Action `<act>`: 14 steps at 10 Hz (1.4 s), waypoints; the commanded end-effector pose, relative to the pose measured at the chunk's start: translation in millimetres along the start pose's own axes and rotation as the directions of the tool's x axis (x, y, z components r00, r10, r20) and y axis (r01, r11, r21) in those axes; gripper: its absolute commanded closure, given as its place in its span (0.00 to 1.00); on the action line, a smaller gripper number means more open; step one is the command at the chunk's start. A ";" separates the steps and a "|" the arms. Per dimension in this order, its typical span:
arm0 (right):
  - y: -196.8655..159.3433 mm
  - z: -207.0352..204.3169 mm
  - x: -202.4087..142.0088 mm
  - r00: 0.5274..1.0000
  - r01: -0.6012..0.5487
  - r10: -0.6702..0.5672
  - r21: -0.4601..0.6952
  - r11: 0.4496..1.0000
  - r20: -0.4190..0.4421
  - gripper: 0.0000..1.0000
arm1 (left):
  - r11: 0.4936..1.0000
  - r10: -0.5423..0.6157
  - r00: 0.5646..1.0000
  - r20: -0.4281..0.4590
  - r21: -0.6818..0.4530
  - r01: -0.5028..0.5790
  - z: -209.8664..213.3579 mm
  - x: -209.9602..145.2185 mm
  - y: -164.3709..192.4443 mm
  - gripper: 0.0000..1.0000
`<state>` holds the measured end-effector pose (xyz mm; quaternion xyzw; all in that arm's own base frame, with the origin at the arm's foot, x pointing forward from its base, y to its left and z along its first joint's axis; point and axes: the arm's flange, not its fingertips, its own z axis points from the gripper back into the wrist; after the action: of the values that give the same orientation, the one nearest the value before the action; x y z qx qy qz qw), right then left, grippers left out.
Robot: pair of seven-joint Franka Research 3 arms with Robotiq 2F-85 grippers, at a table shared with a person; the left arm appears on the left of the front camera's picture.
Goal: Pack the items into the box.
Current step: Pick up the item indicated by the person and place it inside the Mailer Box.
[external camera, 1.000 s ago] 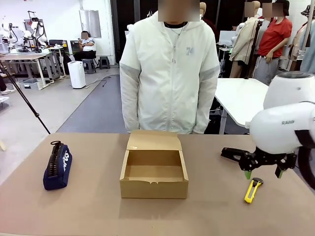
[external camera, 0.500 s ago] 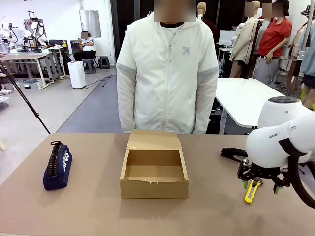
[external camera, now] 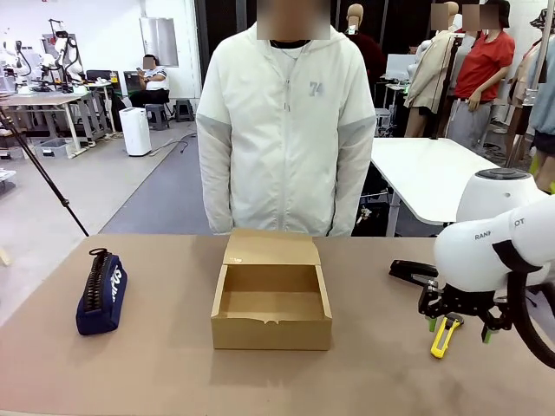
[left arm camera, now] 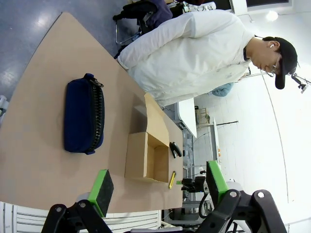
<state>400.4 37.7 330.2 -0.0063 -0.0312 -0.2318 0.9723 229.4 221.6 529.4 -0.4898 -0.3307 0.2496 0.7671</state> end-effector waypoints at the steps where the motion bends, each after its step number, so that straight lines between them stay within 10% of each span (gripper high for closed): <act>1: 3.7 -16.7 7.5 0.942 0.321 -0.330 0.119 0.939 0.058 0.00 | 1.000 -0.013 1.000 0.005 -0.018 0.013 -0.2 0.8 -1.3 0.00; 14: 15.8 -41.4 50.4 0.936 0.347 -0.347 -0.015 0.938 -0.066 0.00 | 1.000 -0.013 1.000 0.005 -0.018 0.013 -0.2 0.8 -1.3 0.00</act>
<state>446.6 24.5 288.6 0.0238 -0.0024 -0.3963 0.9178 229.3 221.8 529.5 -0.4898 -0.3307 0.2497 0.7671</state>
